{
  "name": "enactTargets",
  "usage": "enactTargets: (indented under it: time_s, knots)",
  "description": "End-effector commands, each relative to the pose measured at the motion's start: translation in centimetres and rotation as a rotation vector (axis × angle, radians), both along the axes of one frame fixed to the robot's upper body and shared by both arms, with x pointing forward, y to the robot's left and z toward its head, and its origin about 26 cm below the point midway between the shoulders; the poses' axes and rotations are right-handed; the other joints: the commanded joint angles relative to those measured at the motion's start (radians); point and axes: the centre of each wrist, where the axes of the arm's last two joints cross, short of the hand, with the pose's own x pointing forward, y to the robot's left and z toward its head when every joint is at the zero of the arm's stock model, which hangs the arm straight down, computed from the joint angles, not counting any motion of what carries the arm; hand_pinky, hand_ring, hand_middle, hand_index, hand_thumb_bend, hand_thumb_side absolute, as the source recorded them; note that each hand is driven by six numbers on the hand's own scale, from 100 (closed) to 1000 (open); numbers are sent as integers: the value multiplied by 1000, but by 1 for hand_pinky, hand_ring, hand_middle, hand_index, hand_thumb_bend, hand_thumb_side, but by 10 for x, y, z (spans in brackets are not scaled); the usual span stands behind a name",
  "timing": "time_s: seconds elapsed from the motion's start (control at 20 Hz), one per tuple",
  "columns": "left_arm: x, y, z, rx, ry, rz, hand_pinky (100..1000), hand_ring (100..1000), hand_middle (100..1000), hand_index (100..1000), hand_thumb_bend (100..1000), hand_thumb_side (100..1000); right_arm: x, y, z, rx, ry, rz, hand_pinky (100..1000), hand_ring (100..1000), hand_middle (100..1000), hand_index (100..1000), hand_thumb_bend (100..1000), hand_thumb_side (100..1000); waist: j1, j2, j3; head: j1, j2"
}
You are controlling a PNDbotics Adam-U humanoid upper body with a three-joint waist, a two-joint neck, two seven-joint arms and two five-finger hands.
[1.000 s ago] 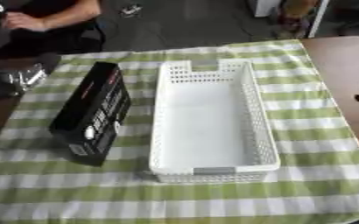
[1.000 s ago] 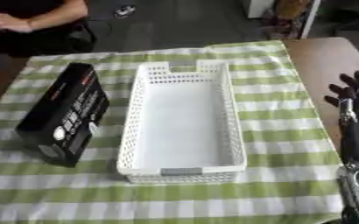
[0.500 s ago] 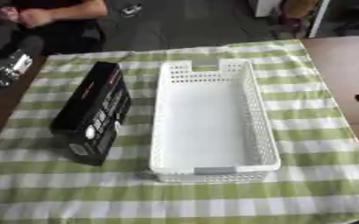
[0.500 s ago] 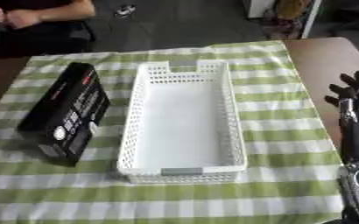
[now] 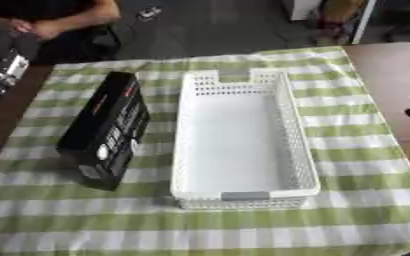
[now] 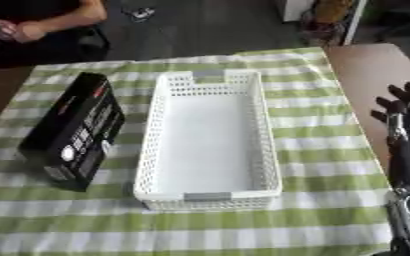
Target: Pick up objects on the table and place them in the box.
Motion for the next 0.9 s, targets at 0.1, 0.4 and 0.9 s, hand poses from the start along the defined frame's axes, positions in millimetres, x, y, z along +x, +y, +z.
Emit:
enactTargets:
  time_s: [0.1,0.4,0.9]
  knots:
    - [-9,3,-15,-87,-66,41,802,872,906,940,622,769,1,-3,6,-10,-16,-6,780,839,884,1000,100,604,1,-5,-1,-12,-24]
    - [-23,-2,-59,-209,-23,143,797,871,907,936,614,773,2,-3,6,-9,-17,-7,779,839,884,1000,100,606,3,0,2,-18,-32]
    - [-31,-13,-83,-273,177,206,777,847,861,905,655,762,2,-3,7,-9,-20,-9,779,839,884,1000,100,604,0,3,3,-15,-26]
